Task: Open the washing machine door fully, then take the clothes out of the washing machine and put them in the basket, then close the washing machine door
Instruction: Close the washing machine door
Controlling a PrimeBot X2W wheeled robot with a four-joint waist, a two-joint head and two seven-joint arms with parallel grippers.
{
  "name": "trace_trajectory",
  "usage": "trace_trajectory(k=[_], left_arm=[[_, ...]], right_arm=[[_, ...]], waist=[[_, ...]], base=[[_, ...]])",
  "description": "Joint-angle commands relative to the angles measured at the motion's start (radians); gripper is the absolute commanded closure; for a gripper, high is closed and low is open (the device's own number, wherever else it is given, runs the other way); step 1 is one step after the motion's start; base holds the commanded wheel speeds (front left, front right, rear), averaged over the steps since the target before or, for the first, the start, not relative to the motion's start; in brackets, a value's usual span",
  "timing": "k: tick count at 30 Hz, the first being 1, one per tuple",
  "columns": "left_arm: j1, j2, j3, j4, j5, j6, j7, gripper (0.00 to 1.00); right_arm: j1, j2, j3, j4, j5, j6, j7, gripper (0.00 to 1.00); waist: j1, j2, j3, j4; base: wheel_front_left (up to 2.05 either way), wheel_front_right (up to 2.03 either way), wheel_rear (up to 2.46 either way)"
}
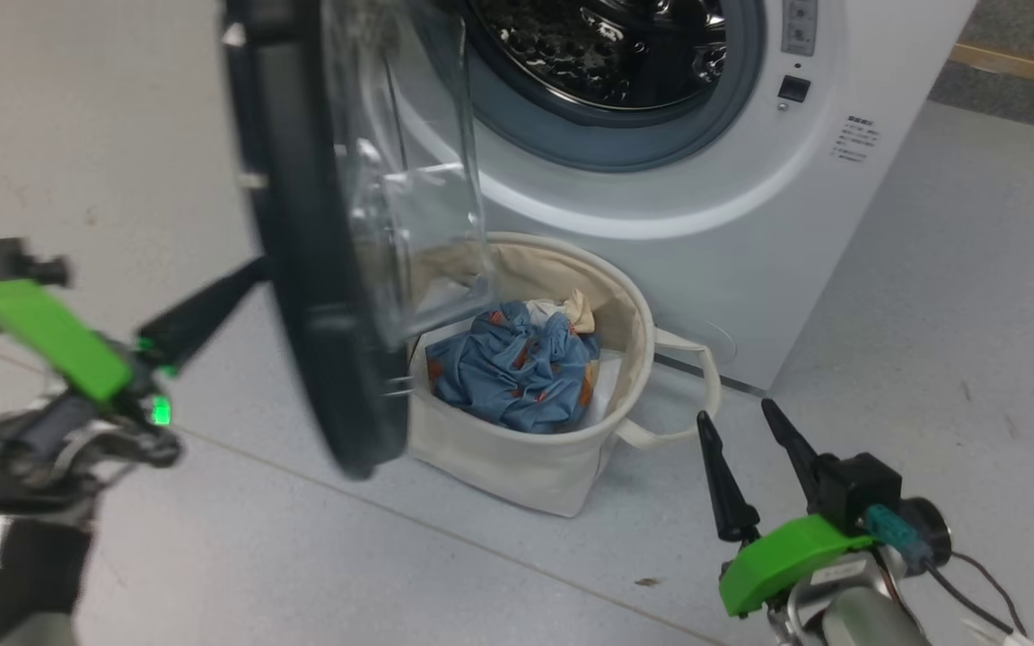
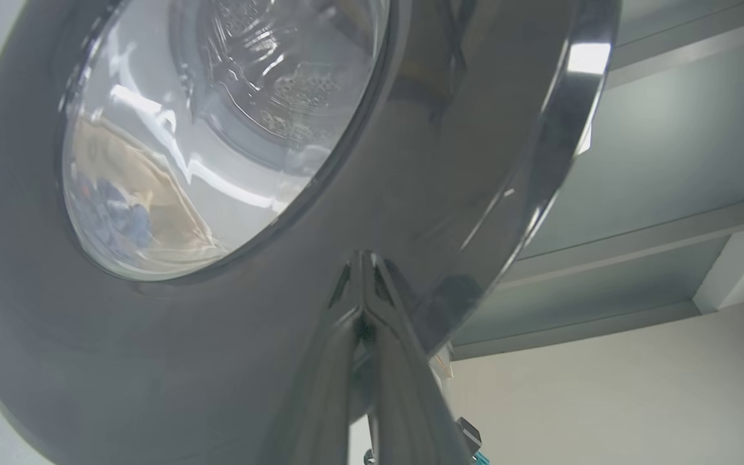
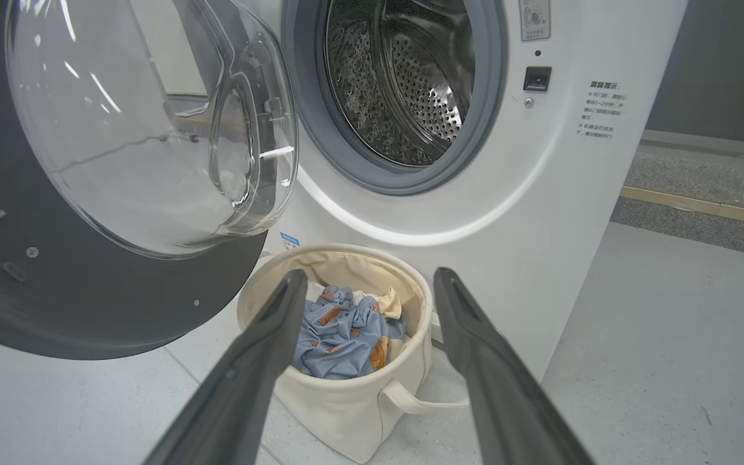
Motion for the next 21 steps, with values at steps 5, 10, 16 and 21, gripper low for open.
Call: trace_trajectory(k=[5,10,16,21], left_arm=[[-0.014,-0.037,-0.024,-0.09,0.035,0.014,-0.027,1.0],[-0.032,-0.11,-0.063,-0.086,0.061,0.013,-0.072,1.0],[-0.077,-0.157,-0.08,-0.03,0.084,-0.001,-0.12,1.0],[-0.116,-0.161,-0.073,0.02,0.095,-0.012,-0.154,1.0]], right_arm=[[-0.001,0.014,0.018,-0.021,0.007,0.001,-0.021,0.0],[0.003,0.01,0.0,-0.024,0.003,0.001,-0.024,0.0],[-0.001,0.01,-0.007,-0.038,-0.004,0.001,-0.026,0.0],[-0.012,0.013,-0.015,-0.049,-0.011,0.001,-0.027,0.0]], waist=[[0.0,-0.0001,-0.013,-0.034],[0.0,-0.0001,-0.009,-0.078],[0.0,-0.0001,0.011,-0.156],[0.0,-0.0001,0.038,-0.235]], base=[[0.0,0.0,0.0],[0.0,0.0,0.0],[0.0,0.0,0.0],[0.0,0.0,0.0]])
